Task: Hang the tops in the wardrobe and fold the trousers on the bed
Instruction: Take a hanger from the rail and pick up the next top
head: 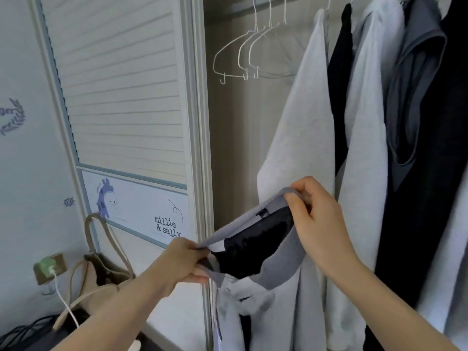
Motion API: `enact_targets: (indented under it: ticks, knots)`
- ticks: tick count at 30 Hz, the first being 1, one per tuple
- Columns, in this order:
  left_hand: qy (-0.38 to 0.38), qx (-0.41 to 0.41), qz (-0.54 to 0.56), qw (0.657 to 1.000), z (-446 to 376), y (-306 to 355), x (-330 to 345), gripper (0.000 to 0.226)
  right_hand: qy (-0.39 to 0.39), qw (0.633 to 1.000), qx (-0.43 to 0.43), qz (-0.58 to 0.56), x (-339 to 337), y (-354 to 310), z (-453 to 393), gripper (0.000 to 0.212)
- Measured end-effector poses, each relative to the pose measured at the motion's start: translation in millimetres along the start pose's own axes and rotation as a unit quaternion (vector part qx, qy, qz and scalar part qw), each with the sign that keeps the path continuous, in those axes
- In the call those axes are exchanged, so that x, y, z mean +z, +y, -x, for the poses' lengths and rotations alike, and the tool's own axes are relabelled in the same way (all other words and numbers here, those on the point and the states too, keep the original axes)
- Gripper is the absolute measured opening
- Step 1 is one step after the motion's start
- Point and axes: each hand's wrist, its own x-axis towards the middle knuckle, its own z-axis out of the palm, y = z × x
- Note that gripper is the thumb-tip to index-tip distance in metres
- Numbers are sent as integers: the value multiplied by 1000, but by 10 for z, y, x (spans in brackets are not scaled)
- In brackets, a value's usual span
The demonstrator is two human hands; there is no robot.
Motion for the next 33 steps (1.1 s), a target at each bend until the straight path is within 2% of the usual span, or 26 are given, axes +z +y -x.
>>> enact_targets:
  ticks: [2, 3, 4, 7, 10, 13, 15, 17, 20, 23, 26, 30, 33]
  knots:
    - [-52, -55, 225, 971, 33, 109, -202, 22, 4, 999, -1, 38, -16, 155, -11, 12]
    - [-65, -63, 288, 953, 29, 180, -303, 13, -2, 998, 0, 58, -9, 239, -18, 13]
    - [-68, -65, 321, 942, 17, 256, -389, 8, -13, 997, 5, 71, 5, 316, -19, 14]
    - [-72, -63, 341, 935, -19, 505, -600, 22, -45, 994, 24, 93, 101, 502, -47, 19]
    - [-99, -22, 325, 940, 13, 730, -695, 20, -70, 991, 31, 111, 164, 613, -135, 19]
    - [-88, 52, 211, 972, 26, 957, -687, 22, -144, 976, 31, 161, 177, 645, -257, 27]
    - [-18, 103, 125, 987, -1, 1097, -625, 31, -204, 956, 20, 209, 189, 601, -367, 28]
    - [81, 173, 47, 981, -93, 1232, -553, 34, -235, 947, 3, 220, 200, 459, -560, 17]
    - [164, 256, 4, 953, -242, 1406, -442, 40, -196, 957, -68, 201, 228, 160, -1021, 12]
    - [203, 308, -34, 929, -372, 1578, -367, 36, -101, 967, -128, 198, 284, -185, -1683, 13]
    - [229, 349, -62, 906, -525, 1668, -345, 45, -5, 968, -142, 208, 365, -429, -2422, 15]
    - [288, 373, -100, 876, -699, 1741, -369, 51, 75, 975, -66, 196, 417, -575, -3305, 31]
    - [320, 363, -112, 868, -805, 1769, -435, 48, 69, 981, 20, 178, 455, -571, -3737, 46]
